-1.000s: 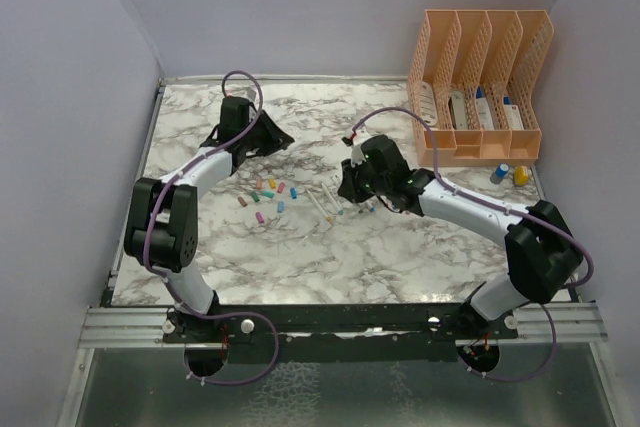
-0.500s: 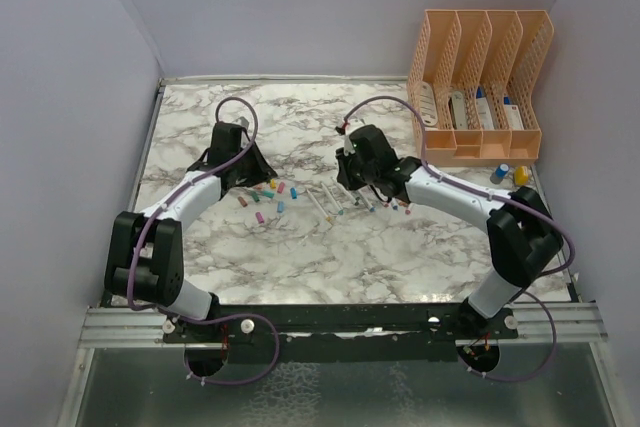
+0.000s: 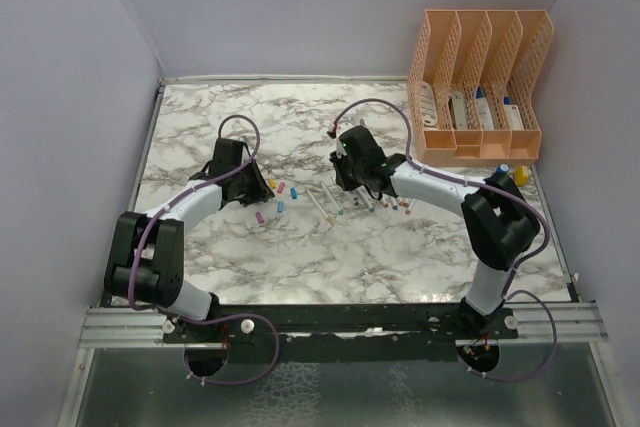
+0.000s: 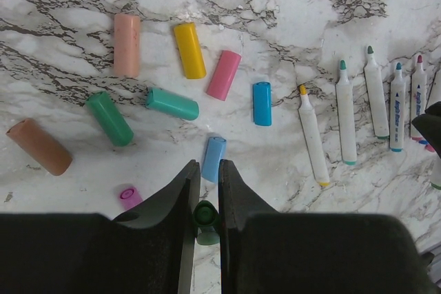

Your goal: Open the pen caps

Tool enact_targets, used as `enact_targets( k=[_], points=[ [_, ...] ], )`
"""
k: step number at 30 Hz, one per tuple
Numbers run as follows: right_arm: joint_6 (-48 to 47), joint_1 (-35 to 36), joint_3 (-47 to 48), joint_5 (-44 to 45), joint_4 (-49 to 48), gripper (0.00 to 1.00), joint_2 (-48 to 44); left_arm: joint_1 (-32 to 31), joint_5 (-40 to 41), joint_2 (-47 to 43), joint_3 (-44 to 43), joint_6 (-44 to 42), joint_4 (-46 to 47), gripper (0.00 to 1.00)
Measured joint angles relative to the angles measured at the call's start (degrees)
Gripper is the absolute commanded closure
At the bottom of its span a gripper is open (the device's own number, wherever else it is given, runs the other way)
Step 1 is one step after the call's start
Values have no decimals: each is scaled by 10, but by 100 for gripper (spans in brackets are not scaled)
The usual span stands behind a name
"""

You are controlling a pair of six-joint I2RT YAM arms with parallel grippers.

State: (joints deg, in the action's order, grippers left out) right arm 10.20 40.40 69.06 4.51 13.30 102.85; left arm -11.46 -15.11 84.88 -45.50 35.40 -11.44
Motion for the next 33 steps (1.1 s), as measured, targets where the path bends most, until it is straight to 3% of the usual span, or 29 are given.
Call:
enact_targets(
  k=[17, 21, 33],
  points=[
    [-20, 0, 17, -9, 4, 99, 44, 0, 2, 0, 19, -8, -7, 61],
    [-22, 0, 22, -16, 5, 98, 51, 1, 5, -5, 19, -9, -10, 61],
    [-25, 0, 23, -27, 17, 82, 65, 10, 17, -52, -2, -8, -21, 61]
  ],
)
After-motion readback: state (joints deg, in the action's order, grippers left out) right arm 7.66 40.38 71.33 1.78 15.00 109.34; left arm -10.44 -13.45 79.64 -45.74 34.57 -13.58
